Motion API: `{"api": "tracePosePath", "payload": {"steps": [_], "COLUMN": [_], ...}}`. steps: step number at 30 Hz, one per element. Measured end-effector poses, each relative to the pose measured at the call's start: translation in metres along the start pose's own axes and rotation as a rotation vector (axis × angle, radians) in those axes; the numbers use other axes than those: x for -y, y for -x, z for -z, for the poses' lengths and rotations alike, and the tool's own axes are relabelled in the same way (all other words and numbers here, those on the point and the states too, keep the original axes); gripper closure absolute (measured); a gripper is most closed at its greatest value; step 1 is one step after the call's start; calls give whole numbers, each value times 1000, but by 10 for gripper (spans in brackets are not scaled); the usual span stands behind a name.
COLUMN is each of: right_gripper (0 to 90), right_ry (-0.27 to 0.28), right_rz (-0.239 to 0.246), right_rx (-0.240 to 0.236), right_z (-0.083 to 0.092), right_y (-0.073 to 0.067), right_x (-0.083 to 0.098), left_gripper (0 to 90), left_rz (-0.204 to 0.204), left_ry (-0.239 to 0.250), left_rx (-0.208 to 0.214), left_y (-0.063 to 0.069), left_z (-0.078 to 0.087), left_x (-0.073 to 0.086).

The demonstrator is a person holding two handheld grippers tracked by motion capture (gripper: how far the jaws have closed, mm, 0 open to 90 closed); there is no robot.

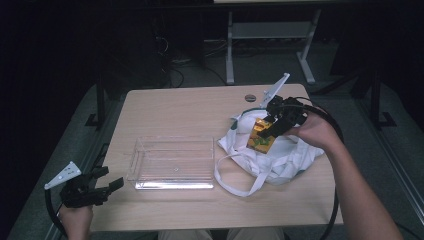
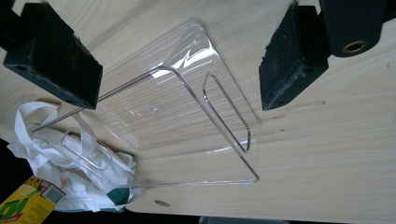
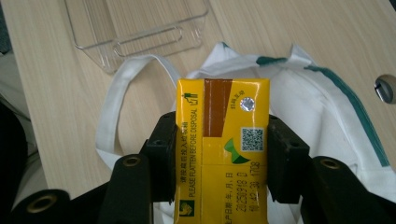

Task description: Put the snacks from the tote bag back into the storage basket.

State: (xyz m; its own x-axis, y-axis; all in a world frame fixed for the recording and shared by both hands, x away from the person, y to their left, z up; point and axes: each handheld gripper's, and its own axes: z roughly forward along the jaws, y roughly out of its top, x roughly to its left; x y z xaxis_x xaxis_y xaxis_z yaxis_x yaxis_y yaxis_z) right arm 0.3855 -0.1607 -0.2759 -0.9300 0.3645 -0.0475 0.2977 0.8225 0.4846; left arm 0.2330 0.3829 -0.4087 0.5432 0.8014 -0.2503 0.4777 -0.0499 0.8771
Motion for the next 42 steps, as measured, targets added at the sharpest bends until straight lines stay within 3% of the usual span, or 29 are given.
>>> {"api": "tracePosePath", "payload": {"steps": [10,17,25,42], "right_gripper": [522,522,521,521], "right_ry": [14,15,20,18], "right_rz": [40,92,103,183], "right_rx": [-45,-54,-77,-110], "right_z": [-2,-5,-6,-12], "right_y": [-14,-26,-36,-59], "right_x": [-22,-38,-53,-84], "left_gripper": [130,130,130,130], "left_rz": [-2,-2,-5,0], "left_ry": [-2,-2,1,2], "left_rx": [-2,-1,1,3], "left_y": [-1,-1,-2,-2], "left_z": [0,1,1,1], "left_x": [0,0,0,0]}}
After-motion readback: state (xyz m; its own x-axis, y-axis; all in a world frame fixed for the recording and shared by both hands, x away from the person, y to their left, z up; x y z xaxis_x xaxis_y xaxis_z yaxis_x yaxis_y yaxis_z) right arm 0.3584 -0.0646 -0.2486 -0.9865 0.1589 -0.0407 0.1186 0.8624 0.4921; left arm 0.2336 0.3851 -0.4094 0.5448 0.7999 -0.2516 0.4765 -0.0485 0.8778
